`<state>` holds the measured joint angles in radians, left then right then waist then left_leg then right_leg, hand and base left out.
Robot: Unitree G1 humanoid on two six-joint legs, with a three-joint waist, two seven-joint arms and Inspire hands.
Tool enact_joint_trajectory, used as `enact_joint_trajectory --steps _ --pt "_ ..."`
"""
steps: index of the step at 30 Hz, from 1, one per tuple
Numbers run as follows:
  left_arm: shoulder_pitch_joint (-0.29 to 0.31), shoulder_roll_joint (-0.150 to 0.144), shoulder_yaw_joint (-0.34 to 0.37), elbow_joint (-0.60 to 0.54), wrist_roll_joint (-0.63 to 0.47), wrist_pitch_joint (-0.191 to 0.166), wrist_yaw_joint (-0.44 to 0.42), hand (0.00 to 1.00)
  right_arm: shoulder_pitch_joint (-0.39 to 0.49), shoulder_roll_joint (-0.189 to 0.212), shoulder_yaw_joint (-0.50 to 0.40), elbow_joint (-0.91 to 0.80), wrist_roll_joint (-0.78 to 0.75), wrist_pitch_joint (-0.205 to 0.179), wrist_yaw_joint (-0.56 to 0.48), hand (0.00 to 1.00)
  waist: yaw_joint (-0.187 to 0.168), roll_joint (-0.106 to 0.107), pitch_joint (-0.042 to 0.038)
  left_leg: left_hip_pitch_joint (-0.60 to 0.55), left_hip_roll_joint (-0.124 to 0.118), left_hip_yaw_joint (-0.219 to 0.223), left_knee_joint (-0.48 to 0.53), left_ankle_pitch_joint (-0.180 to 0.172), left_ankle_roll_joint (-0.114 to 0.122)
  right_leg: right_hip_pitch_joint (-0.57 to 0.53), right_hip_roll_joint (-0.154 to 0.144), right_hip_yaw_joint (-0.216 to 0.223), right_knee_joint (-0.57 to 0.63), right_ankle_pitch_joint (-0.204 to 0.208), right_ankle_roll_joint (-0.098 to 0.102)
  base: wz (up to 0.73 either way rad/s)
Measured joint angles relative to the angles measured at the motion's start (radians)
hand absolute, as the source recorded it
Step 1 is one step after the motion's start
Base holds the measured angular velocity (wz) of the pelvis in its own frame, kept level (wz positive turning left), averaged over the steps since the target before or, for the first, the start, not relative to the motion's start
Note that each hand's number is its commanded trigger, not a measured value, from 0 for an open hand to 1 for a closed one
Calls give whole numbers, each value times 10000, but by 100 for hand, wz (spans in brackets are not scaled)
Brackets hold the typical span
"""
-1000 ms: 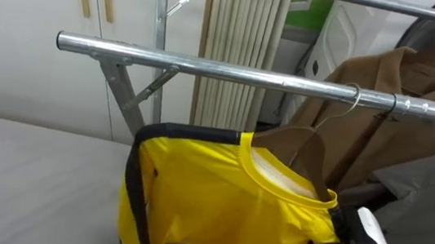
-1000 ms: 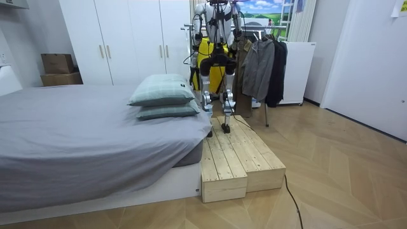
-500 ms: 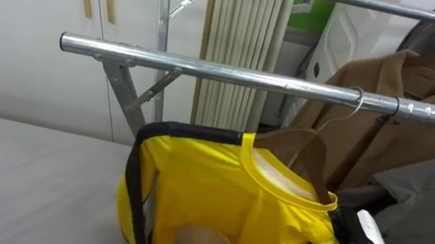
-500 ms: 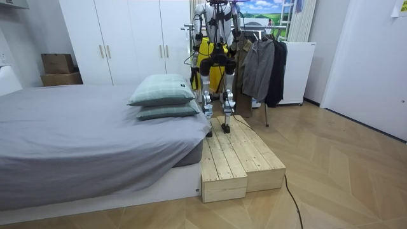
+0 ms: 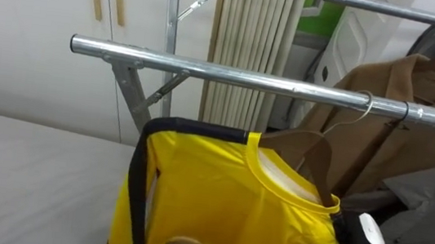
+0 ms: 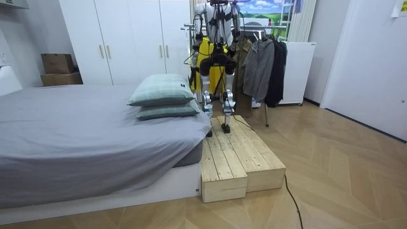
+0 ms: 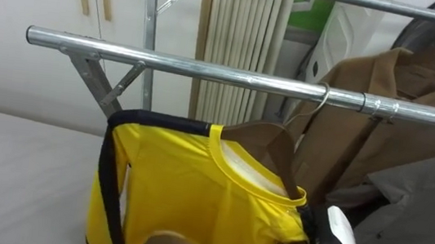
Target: Hang clothes
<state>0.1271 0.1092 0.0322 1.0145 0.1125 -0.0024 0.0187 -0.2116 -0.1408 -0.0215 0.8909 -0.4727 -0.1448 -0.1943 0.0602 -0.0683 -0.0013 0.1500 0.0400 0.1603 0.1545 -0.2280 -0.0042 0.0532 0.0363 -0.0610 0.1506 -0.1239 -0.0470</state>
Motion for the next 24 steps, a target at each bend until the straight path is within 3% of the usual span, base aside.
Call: enact_joint_trajectory --steps 16,19,24 --pt "-1 1 -5 0 -139 7 1 0 18 0 -8 -102 96 44 9 0 -11 -8 -25 3 5 24 39 0 0 -5 6 14 19 0 0 0" --pt "-19 -5 -35 0 -216 6 -6 0 88 13 47 -373 721 171 81 0 7 -27 -30 -35 4 85 39 0 0 -37 29 26 20 0 0 0" --pt "-95 -6 -97 37 -203 3 -3 0 212 14 267 -865 3286 305 459 0 -32 20 -14 -173 7 149 47 0 0 -197 23 48 47 15 -4 -3"
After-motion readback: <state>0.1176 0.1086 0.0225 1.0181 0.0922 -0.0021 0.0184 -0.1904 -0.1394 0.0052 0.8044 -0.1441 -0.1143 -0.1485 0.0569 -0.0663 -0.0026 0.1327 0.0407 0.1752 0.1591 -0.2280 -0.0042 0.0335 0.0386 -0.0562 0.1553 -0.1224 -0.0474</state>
